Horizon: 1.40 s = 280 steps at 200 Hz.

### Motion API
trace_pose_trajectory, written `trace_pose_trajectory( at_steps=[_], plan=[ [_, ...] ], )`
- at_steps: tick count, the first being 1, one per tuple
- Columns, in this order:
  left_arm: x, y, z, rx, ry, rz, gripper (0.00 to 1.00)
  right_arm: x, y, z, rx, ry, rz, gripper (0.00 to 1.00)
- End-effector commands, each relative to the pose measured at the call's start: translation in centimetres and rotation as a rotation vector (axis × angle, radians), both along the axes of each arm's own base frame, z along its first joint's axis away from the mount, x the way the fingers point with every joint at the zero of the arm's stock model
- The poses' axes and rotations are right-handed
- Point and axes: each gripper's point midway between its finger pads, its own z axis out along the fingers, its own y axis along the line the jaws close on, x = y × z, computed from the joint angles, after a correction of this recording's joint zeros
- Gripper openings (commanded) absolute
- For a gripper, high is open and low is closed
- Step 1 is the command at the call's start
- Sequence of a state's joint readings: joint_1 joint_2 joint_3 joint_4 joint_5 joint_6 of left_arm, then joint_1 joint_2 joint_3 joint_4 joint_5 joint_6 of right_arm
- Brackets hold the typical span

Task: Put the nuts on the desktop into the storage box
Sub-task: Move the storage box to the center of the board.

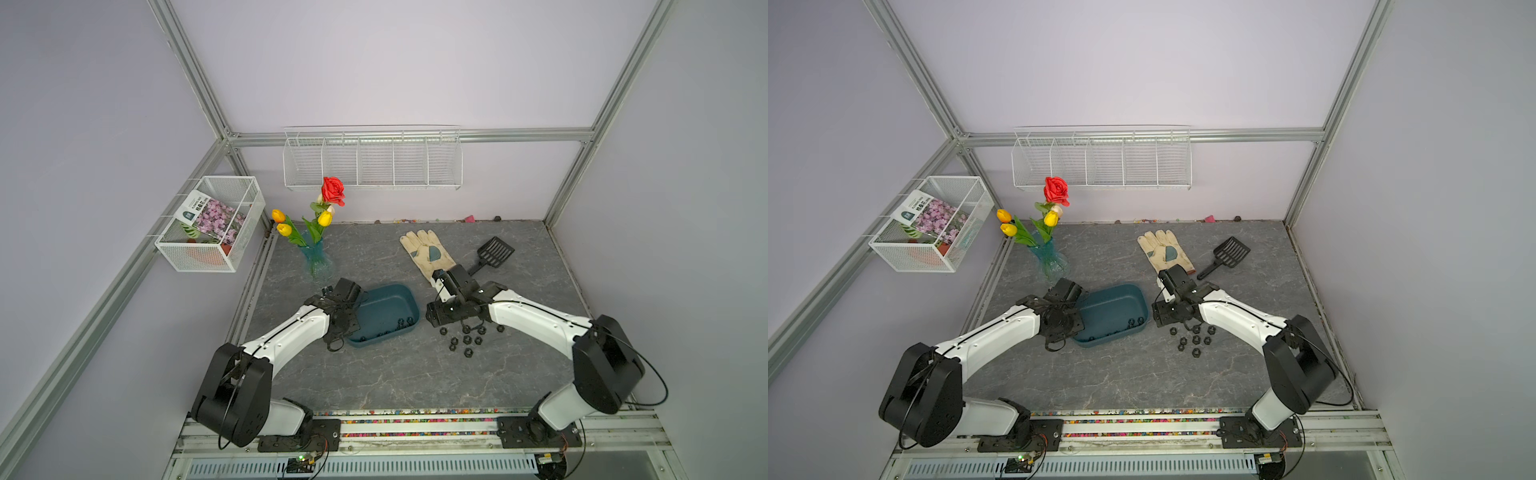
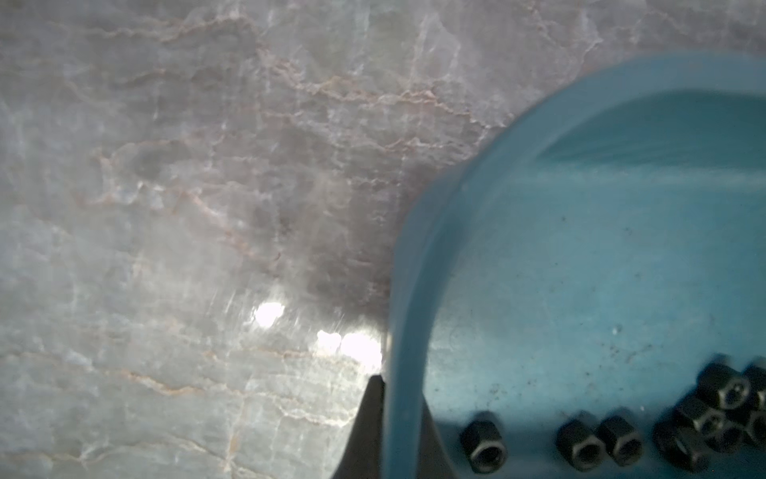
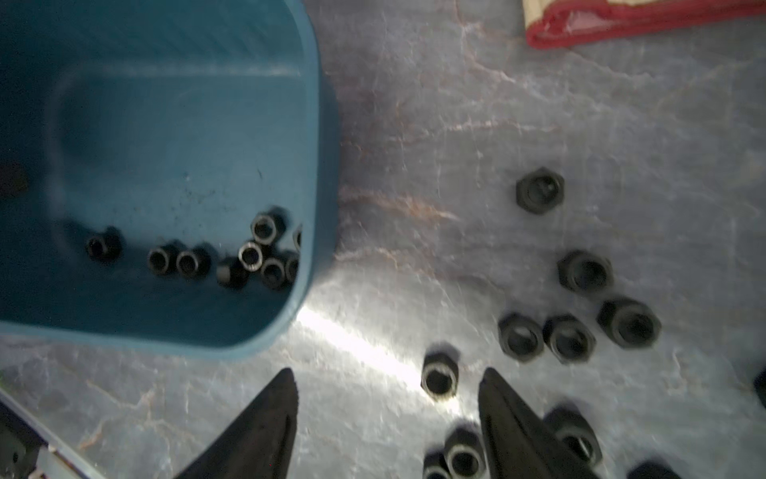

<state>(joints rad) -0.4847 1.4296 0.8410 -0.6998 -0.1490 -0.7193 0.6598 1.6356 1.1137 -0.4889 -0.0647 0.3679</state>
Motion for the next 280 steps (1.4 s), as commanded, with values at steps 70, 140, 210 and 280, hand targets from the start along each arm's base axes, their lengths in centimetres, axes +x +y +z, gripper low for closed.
trace_pose_trajectory(
  at_steps=[70, 140, 210, 280],
  plan=[
    [5.1, -1.1, -2.2, 0.145, 0.016, -0.141, 0.0, 3.8, 3.4, -2.1, -0.037, 0.011, -0.01, 0.67],
    [9.1, -2.3, -2.0, 0.165, -0.01, -0.171, 0.0, 4.0, 3.4, -2.9, -0.067, 0.027, -0.011, 0.58],
    [11.2, -2.6, -1.6, 0.168, -0.029, -0.169, 0.0, 5.1, 3.5, -2.7, -0.102, 0.008, -0.004, 0.59],
    [12.2, -2.6, 0.4, 0.19, -0.042, -0.175, 0.15, 4.7, 3.7, -2.8, -0.091, 0.021, 0.003, 0.59]
  ],
)
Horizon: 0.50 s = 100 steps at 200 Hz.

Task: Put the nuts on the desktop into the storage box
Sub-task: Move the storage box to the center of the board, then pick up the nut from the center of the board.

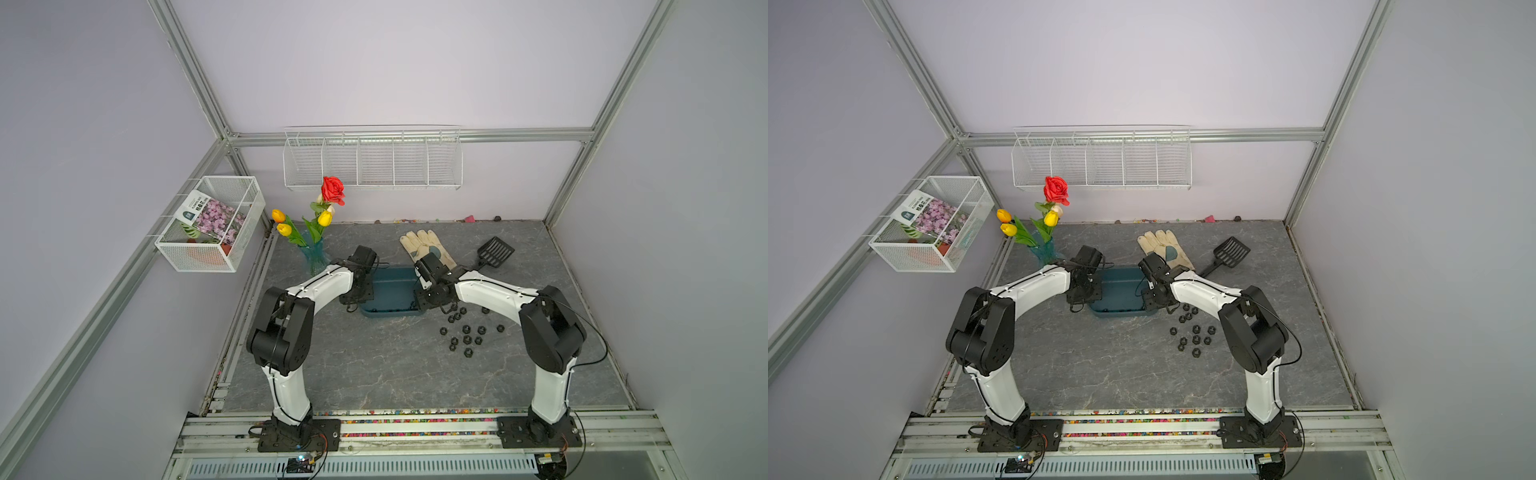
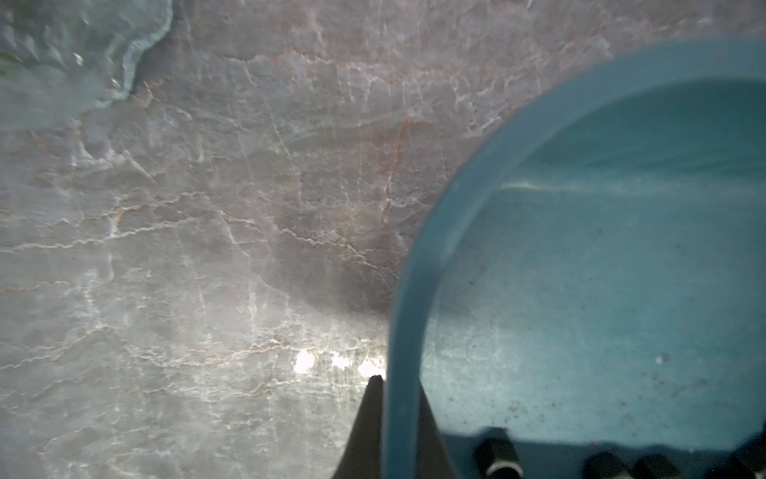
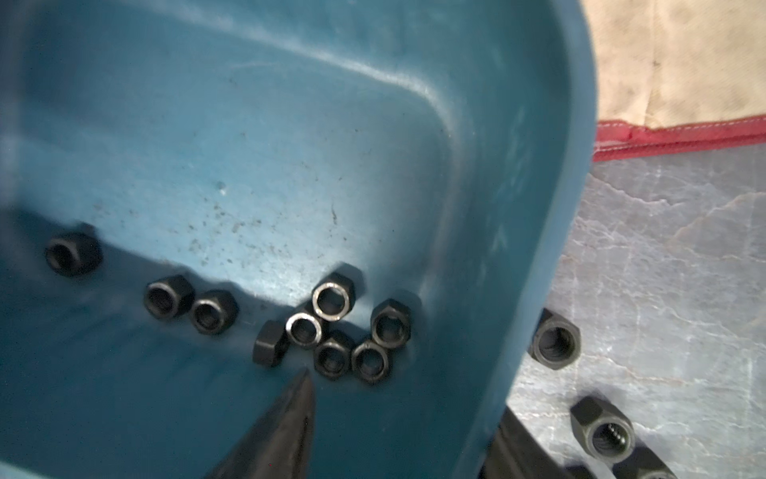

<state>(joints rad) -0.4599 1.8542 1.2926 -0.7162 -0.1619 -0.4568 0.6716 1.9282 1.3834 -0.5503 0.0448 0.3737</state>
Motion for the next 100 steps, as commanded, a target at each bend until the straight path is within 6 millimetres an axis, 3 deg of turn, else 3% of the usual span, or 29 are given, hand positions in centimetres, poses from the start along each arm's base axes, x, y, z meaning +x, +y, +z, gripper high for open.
trace_pose_trajectory(
  at_steps=[1, 45, 78, 100],
  plan=[
    [1.5, 1.7, 0.4, 0.096, -0.043, 0.044, 0.16, -0.5, 1.3, 0.3, 0.038, 0.016, 0.042, 0.59],
    [1.6, 1.9, 0.4, 0.115, -0.029, 0.042, 0.54, -0.6, 1.5, 0.3, 0.042, 0.021, 0.047, 0.6],
    [1.7, 1.9, 0.6, 0.111, -0.036, 0.046, 0.65, -0.7, 1.6, 0.5, 0.046, 0.017, 0.054, 0.6],
    [2.2, 1.6, 2.5, 0.079, -0.095, 0.046, 0.68, -0.6, 1.5, 1.0, 0.052, 0.006, 0.053, 0.61]
  ],
)
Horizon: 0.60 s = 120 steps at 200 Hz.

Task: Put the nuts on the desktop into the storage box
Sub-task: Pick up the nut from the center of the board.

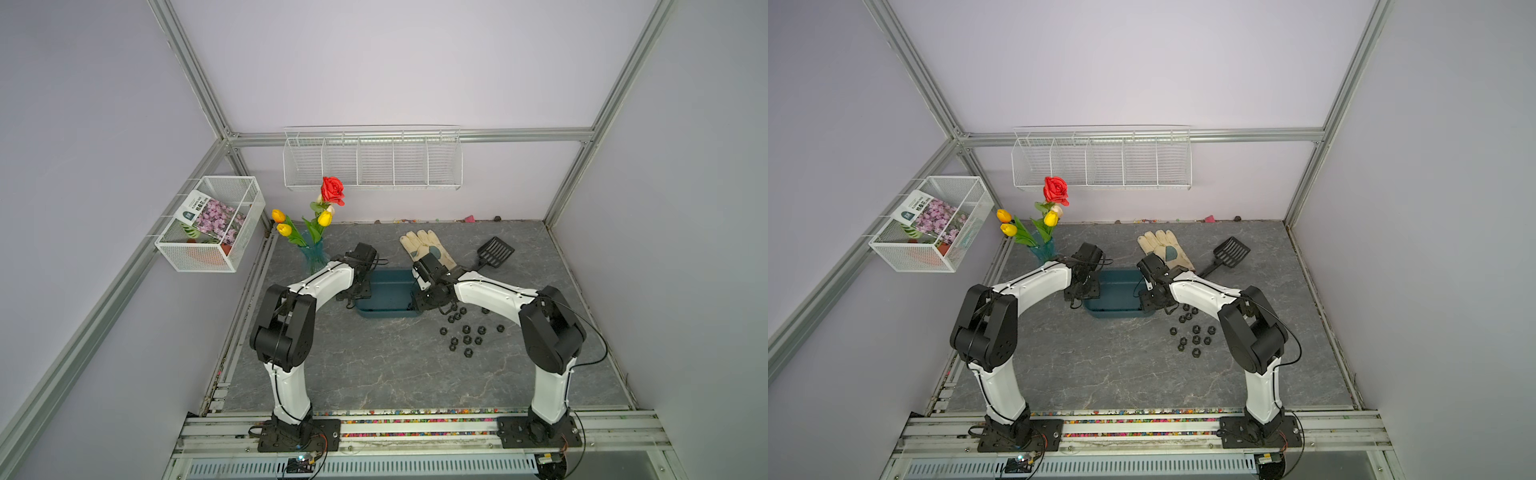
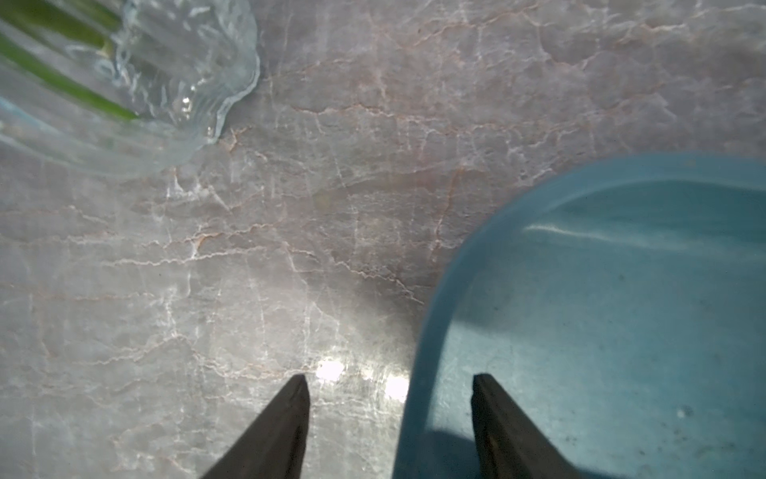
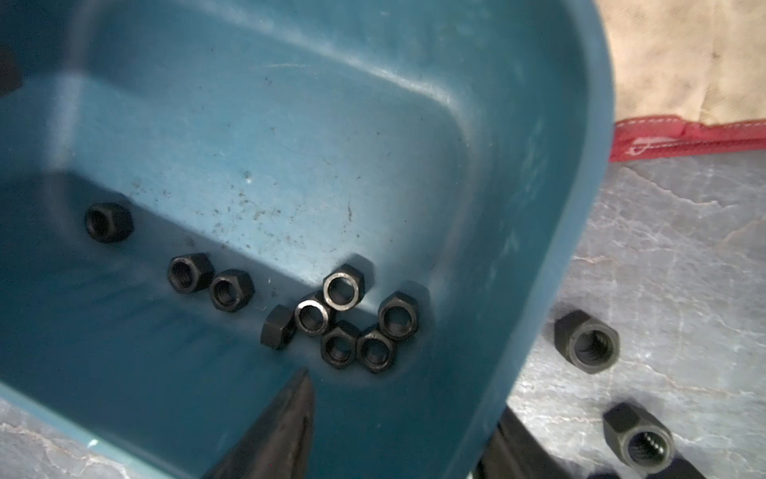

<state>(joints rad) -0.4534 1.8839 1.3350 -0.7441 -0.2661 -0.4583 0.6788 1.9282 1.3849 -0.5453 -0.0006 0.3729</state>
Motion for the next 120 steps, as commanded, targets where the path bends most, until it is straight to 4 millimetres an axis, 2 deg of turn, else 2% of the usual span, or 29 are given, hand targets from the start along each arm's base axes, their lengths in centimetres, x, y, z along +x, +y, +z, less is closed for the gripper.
trace_pose_trajectory(
  at_steps=[1, 43, 79, 99, 120],
  plan=[
    [1.0, 0.0, 2.3, -0.018, -0.069, 0.007, 0.69, 0.0, 0.5, 0.9, 0.015, -0.015, 0.027, 0.61],
    [1.5, -0.9, 7.8, -0.106, -0.209, -0.035, 0.75, 0.7, 0.1, 3.0, 0.005, -0.081, 0.014, 0.66],
    [0.5, -1.4, 10.9, -0.184, -0.295, -0.077, 0.77, 1.1, -1.0, 5.4, -0.003, -0.153, -0.024, 0.7],
    [-0.7, -2.0, 13.0, -0.24, -0.361, -0.115, 0.78, 1.0, -2.4, 7.5, -0.022, -0.208, -0.058, 0.77],
    [-3.0, -3.9, 15.3, -0.322, -0.423, -0.236, 0.78, 0.5, -5.4, 10.1, -0.087, -0.275, -0.136, 0.79]
  ],
)
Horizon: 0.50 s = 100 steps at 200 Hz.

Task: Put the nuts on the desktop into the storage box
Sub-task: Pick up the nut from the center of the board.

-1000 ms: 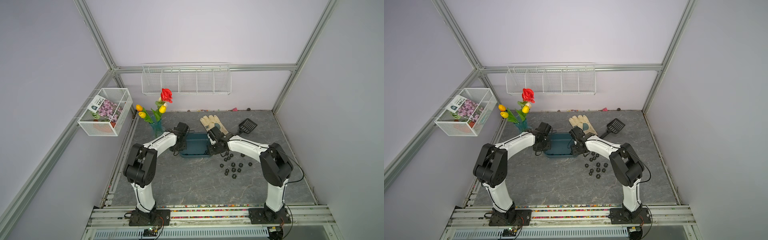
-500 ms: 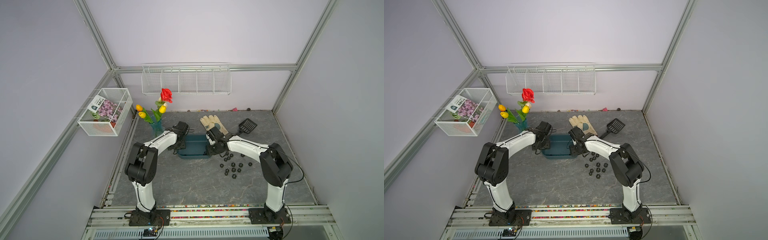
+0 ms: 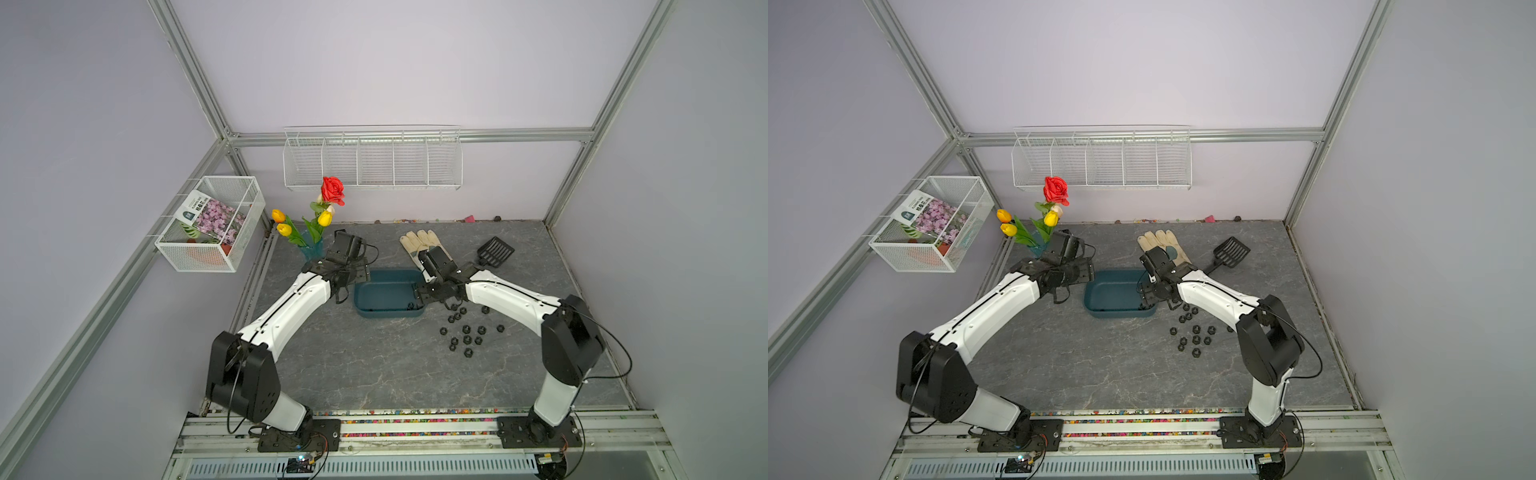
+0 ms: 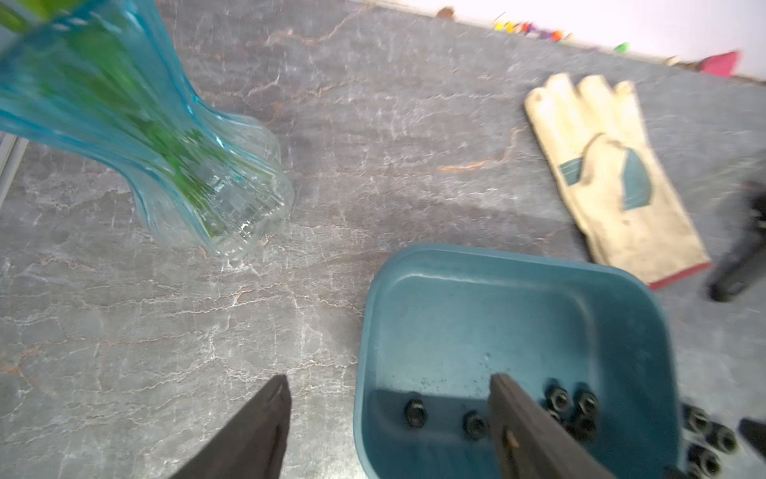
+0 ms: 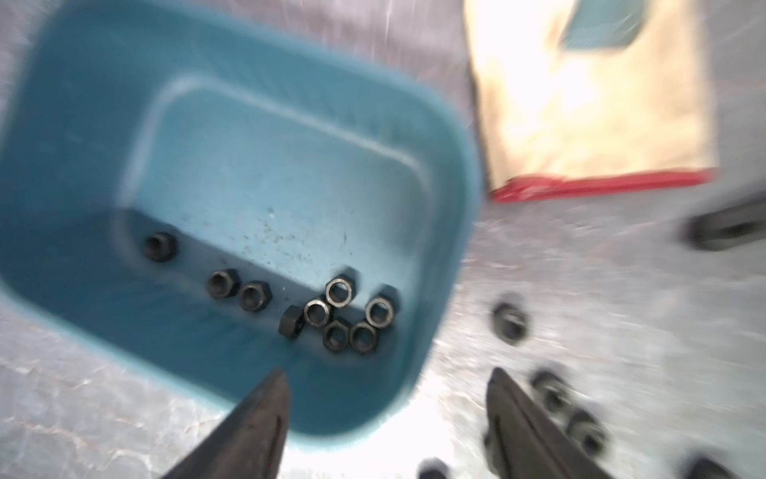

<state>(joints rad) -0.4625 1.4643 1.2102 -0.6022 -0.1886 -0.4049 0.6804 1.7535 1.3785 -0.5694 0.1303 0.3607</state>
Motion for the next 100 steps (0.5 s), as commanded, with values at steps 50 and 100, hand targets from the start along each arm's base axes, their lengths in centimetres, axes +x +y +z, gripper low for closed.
trace_pose_trajectory(
  at_steps=[50, 100],
  plan=[
    [-9.0, -6.7, 1.4, -0.142, -0.077, -0.299, 0.79, -2.8, -10.5, 1.0, -0.189, -0.004, -0.208, 0.72],
    [-14.5, -10.2, -2.2, -0.138, -0.004, -0.356, 0.8, -1.8, -10.2, -3.6, -0.23, 0.11, -0.162, 0.63]
  ],
)
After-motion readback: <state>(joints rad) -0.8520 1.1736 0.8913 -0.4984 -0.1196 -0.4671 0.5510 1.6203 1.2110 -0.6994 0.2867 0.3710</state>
